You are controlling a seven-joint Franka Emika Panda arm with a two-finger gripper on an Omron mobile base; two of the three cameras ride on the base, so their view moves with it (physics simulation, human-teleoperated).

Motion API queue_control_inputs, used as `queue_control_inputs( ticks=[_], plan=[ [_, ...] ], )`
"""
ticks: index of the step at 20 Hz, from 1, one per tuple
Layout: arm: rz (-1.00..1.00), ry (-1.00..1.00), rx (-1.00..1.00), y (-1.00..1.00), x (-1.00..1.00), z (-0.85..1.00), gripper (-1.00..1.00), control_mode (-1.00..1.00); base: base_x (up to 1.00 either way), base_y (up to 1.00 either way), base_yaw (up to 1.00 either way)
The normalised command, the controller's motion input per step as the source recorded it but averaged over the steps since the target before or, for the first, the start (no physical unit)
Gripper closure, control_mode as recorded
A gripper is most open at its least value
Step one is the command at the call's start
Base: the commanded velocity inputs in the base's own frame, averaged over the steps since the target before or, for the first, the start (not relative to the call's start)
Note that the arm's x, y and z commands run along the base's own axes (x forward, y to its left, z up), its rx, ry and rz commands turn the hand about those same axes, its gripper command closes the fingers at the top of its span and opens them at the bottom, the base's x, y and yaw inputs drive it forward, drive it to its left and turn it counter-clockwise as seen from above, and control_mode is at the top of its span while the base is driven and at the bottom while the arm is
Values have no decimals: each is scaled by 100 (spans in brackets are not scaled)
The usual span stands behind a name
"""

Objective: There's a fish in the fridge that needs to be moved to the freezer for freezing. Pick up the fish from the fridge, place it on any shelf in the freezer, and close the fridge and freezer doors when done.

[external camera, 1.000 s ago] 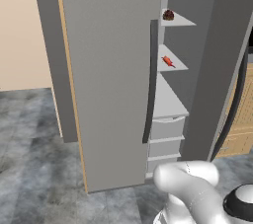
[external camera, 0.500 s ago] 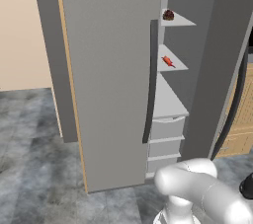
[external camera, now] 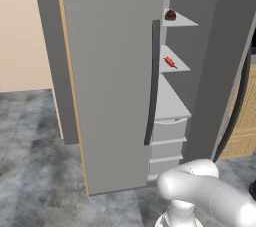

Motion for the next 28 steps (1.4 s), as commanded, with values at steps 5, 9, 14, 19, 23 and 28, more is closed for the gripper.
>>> queue_control_inputs(
  ticks=[5, 9, 14, 19, 23, 28],
  plan=[
    [-34, 1, -4, 3, 29, -12, -100, -100, 0, 0, 0],
    [-27, 6, -3, 14, 35, -5, -100, -100, 0, 0, 0],
    [0, 4, 0, -9, 22, 0, -100, -100, 0, 0, 0],
    [6, 1, 1, -20, 33, -10, -100, -100, 0, 0, 0],
    [4, 7, 2, -33, 27, -8, -100, -100, 0, 0, 0],
    [3, 14, 2, -40, 21, -2, -100, -100, 0, 0, 0]
  ],
)
